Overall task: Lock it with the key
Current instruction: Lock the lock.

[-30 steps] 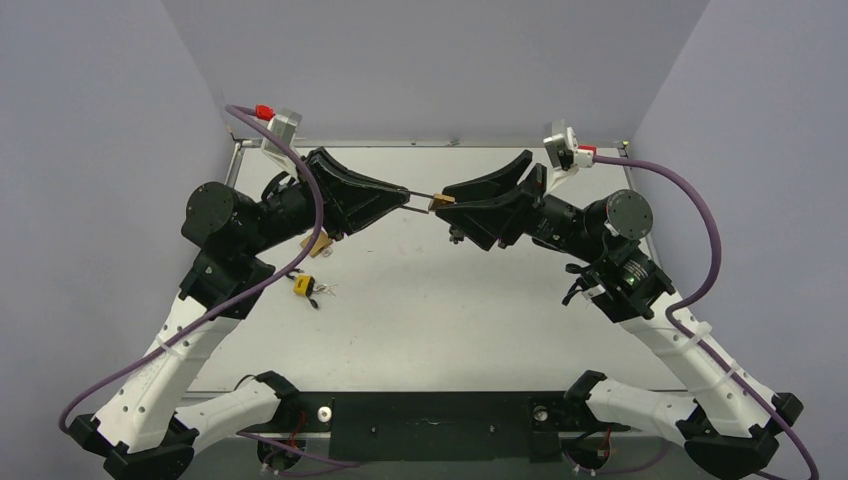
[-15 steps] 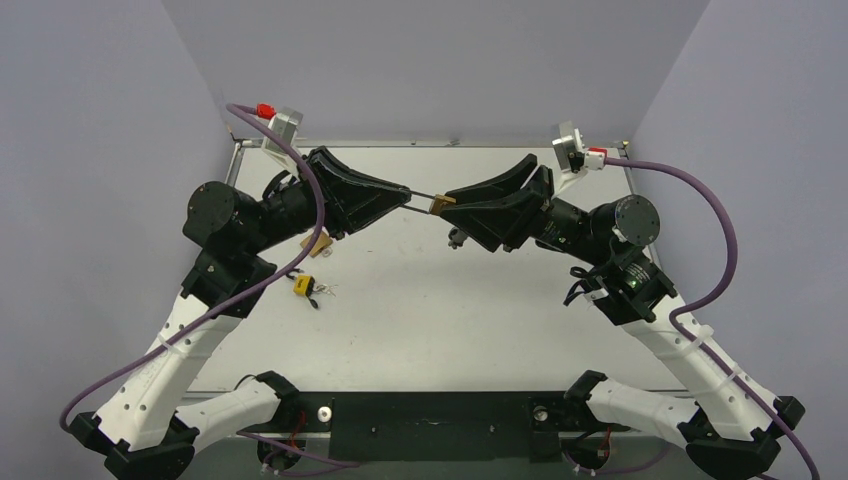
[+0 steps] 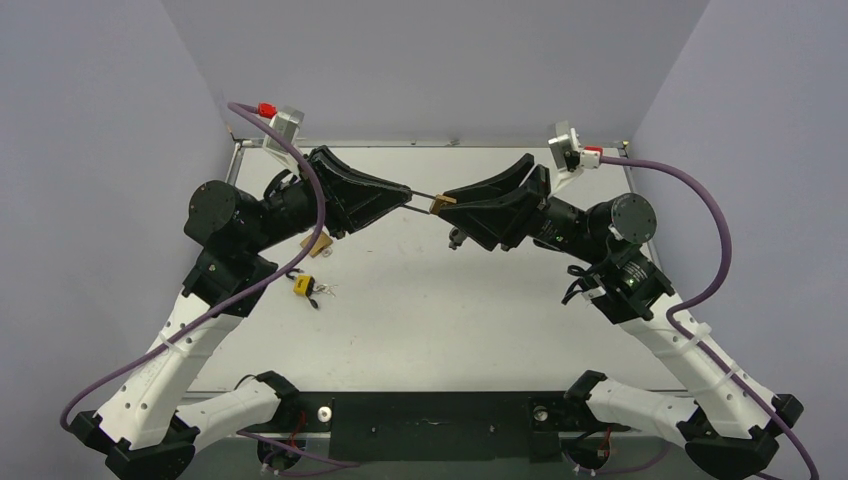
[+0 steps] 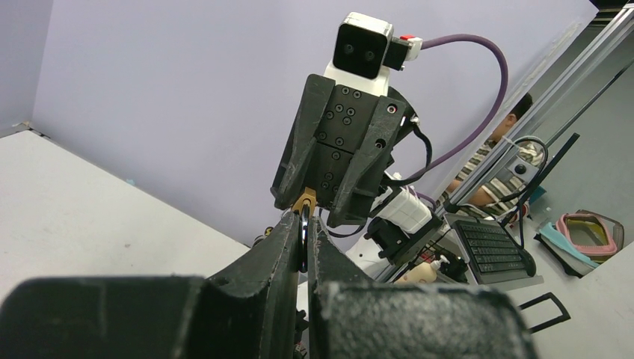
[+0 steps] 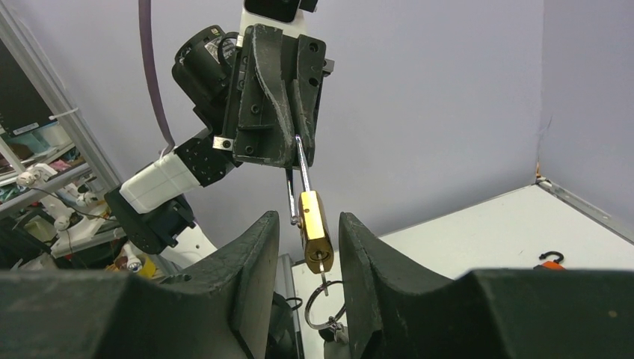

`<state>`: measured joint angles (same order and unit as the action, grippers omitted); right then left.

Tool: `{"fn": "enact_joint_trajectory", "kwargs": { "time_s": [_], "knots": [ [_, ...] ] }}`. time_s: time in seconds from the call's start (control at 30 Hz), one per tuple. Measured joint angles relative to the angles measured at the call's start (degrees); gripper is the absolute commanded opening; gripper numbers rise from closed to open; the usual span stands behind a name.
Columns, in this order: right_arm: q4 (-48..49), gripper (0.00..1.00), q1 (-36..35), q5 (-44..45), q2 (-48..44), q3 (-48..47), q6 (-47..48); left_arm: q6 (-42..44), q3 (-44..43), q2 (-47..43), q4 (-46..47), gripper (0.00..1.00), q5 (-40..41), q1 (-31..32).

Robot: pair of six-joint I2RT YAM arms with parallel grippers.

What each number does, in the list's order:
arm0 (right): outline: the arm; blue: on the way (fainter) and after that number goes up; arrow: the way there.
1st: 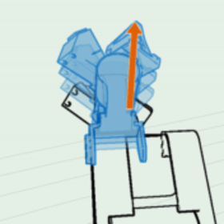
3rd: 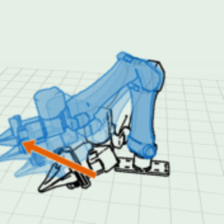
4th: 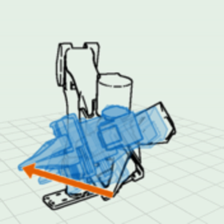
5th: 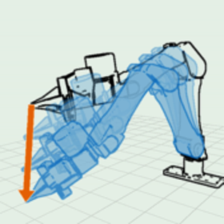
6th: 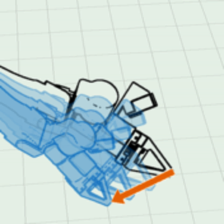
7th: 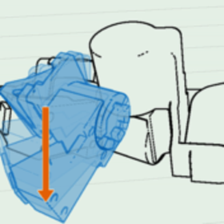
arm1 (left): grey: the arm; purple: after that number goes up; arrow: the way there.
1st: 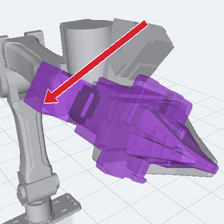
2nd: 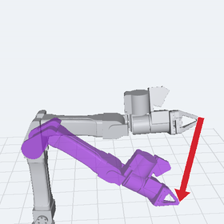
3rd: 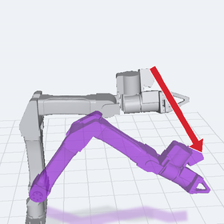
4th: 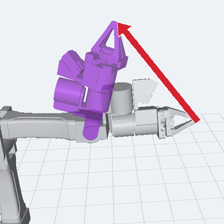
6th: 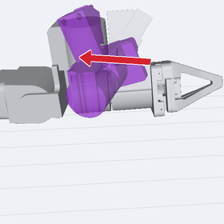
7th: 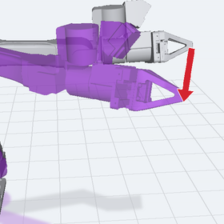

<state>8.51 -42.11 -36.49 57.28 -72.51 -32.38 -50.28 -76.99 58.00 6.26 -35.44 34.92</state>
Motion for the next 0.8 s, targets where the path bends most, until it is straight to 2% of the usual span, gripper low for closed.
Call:
{"fn": "enact_joint_trajectory", "kwargs": {
  "time_s": [0.2,0.33,0.47,0.57,0.67,0.8],
  "knots": [
    [-0.4,0.3,0.0,0.0,0.7,0.0,0.2,-0.2,0.0,0.0,0.0,0.0,0.0,0.0],
    [-0.6,0.2,0.0,0.0,0.8,0.0,0.2,-0.2,0.0,0.0,0.0,0.0,0.0,0.0],
    [-0.6,0.01,0.0,-0.3,0.8,0.0,0.2,-0.1,0.0,0.0,0.0,0.0,0.1,0.0],
    [-0.7,0.0,-0.1,-0.7,0.8,0.0,0.1,-0.1,0.0,0.0,0.0,0.0,0.1,0.0],
    [-1.1,0.0,0.0,-0.8,0.8,0.0,-0.3,1.0,0.0,0.0,-1.0,0.16,0.1,0.0],
    [-2.2,0.0,0.0,-0.9,0.4,0.7,-1.4,5.1,-0.3,-0.5,-5.8,0.26,0.0,0.0]
  ]
}}
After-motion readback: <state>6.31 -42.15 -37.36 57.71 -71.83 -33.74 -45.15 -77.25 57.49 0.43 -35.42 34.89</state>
